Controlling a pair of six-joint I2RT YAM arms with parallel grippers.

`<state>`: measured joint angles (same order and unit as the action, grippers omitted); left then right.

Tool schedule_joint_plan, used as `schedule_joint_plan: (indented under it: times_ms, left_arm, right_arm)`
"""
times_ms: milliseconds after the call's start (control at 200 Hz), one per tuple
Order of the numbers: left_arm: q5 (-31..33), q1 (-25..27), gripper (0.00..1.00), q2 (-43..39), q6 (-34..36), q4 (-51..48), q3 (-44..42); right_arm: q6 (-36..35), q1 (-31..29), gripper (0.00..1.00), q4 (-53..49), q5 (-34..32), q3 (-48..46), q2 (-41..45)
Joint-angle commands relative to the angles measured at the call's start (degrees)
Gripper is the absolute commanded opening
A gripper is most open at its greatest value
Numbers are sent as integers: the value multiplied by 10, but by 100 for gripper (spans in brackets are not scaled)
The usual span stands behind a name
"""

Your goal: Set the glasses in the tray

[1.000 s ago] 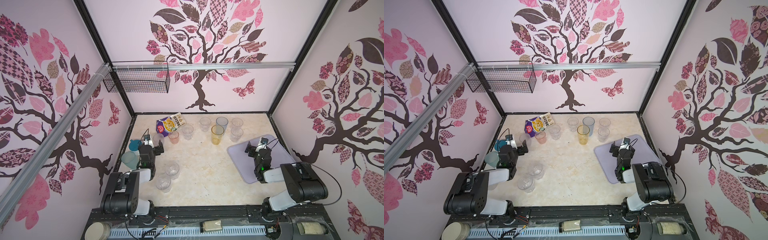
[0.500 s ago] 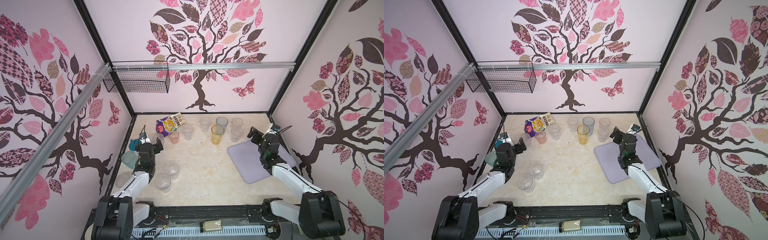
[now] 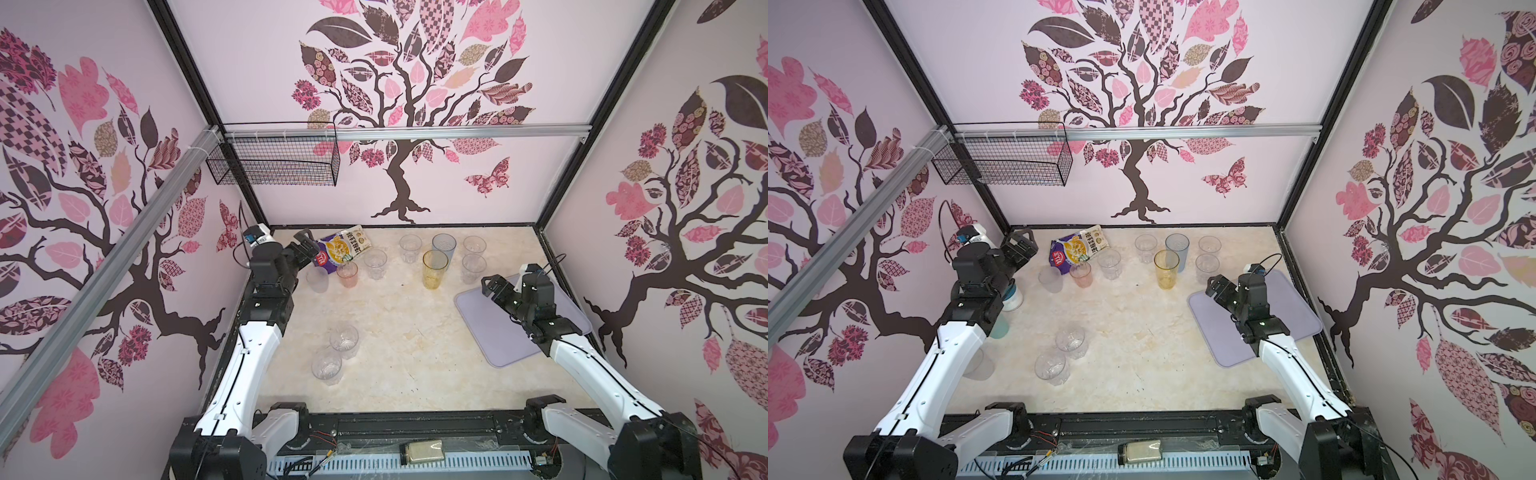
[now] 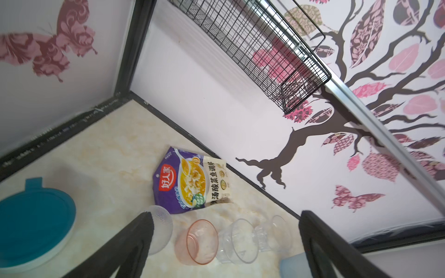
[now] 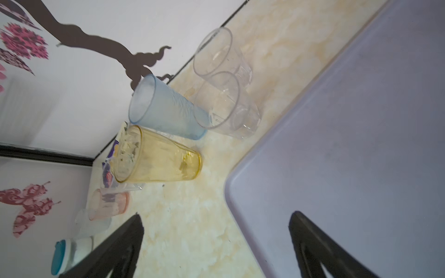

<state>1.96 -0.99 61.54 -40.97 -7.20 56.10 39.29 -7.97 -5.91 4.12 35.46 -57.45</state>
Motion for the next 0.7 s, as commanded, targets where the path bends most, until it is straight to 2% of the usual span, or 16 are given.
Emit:
schedule_joint_plan:
  times_ms: [0, 120, 205, 355, 555, 695]
  left_arm:
    - [-138, -51, 98, -11, -102, 44, -49]
    - [-173, -51, 98, 3, -64, 2, -34]
    - [-163, -29, 97, 9, -39, -17, -23]
    - [-39, 74, 97, 5, 69, -81, 11]
    - [114, 195, 98, 8, 154, -104, 19]
    - [185, 215, 98, 6, 166, -105, 20]
  right_arm:
    - [-55, -1, 97, -128, -4, 5, 36]
    - [-85, -1, 96, -197, -9, 20, 38]
    - [-84, -3, 96, -219, -9, 16, 41]
    - [-85, -26, 95, -245, -28, 22, 33]
    - [-74, -89, 96, -291, -86, 48, 2]
    - [-61, -105, 97, -295, -94, 44, -8]
